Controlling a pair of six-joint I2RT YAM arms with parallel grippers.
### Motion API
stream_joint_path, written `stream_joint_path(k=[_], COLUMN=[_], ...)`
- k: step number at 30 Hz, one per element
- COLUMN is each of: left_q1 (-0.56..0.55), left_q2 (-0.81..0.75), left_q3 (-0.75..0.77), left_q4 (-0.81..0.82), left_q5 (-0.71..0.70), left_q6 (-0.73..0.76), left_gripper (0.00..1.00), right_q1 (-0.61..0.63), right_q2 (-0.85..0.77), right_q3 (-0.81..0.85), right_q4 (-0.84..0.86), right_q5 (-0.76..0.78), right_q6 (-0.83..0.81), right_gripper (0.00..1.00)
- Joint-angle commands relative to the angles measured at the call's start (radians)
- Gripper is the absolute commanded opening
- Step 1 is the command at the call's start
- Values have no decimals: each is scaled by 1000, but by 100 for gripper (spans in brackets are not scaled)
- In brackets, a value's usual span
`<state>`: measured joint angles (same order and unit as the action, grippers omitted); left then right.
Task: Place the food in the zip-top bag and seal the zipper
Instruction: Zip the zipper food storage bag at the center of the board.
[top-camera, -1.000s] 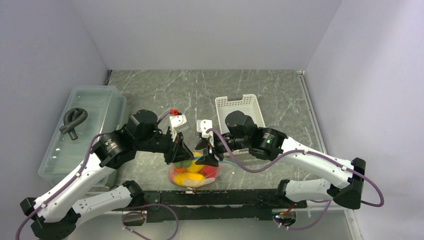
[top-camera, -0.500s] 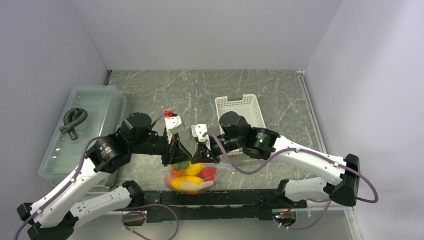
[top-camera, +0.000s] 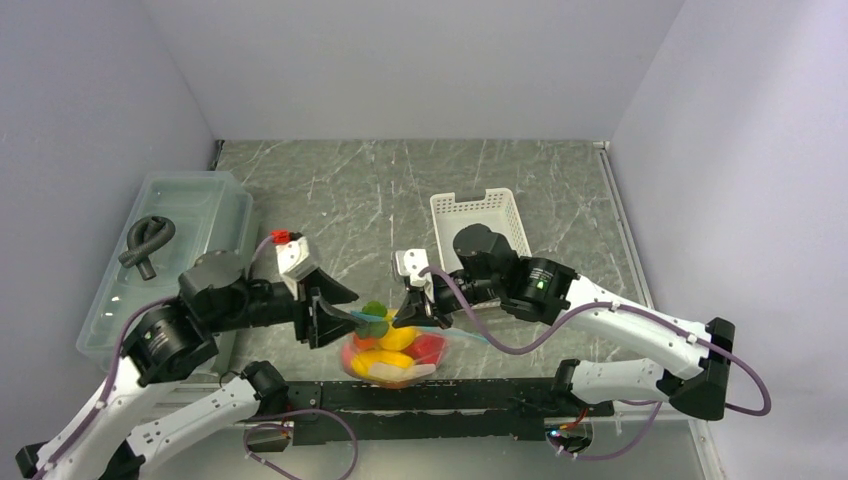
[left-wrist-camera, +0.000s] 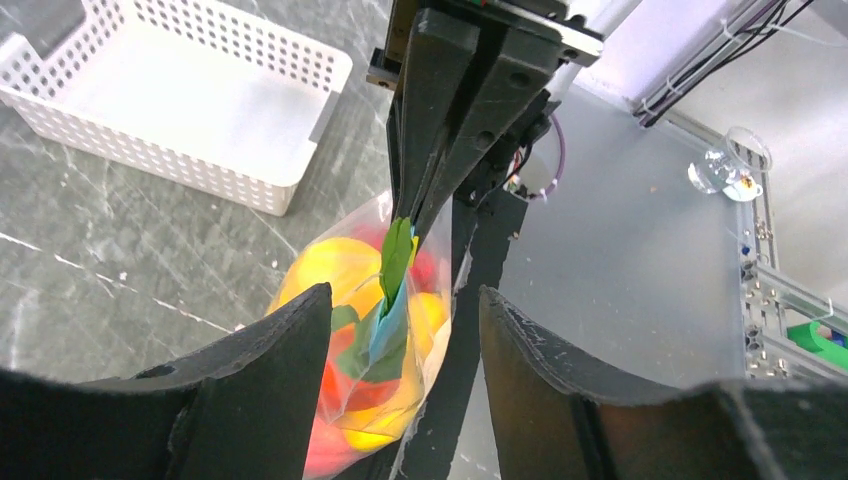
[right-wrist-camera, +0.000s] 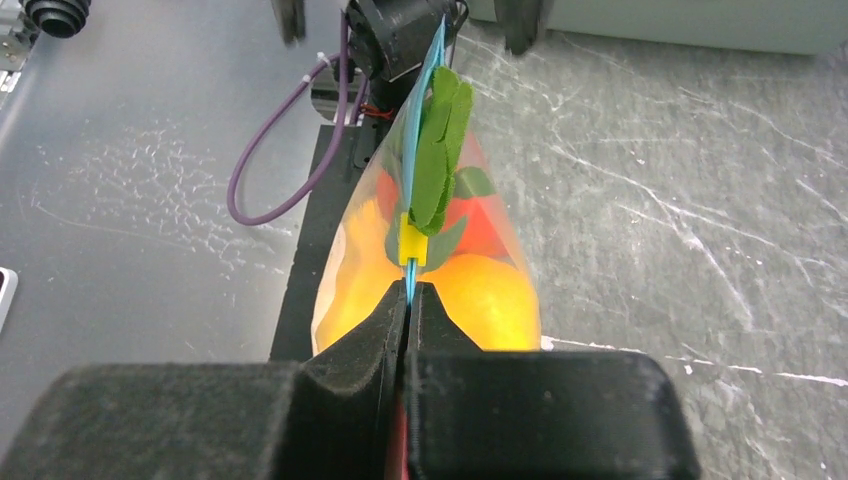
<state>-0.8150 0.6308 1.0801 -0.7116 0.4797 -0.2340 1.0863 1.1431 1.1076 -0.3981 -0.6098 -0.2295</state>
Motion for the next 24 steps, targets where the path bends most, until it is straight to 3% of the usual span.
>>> stream_joint_path(k=[1,12,19,24], left_q1=[-1,-1,-1,0], left_q2=[-52,-74,-56,-43], left_q3=[-27,-73,-69,-72], left_q4=[45,59,65,80], left_q5=[-45,-37,15,65], left_q6=[-30,-25,-19,-18], left_gripper=[61,54,32,27], right_q1=[1,1,1,1], right_q2=[-40,-73,-72,-64], right_q3=[33,51,57,68], right_q4=[21,-6,-6,-7], right_q5=[3,-5,-4,-3], right_q6=[-18,4,10,11], right_gripper=[0,0,0,0])
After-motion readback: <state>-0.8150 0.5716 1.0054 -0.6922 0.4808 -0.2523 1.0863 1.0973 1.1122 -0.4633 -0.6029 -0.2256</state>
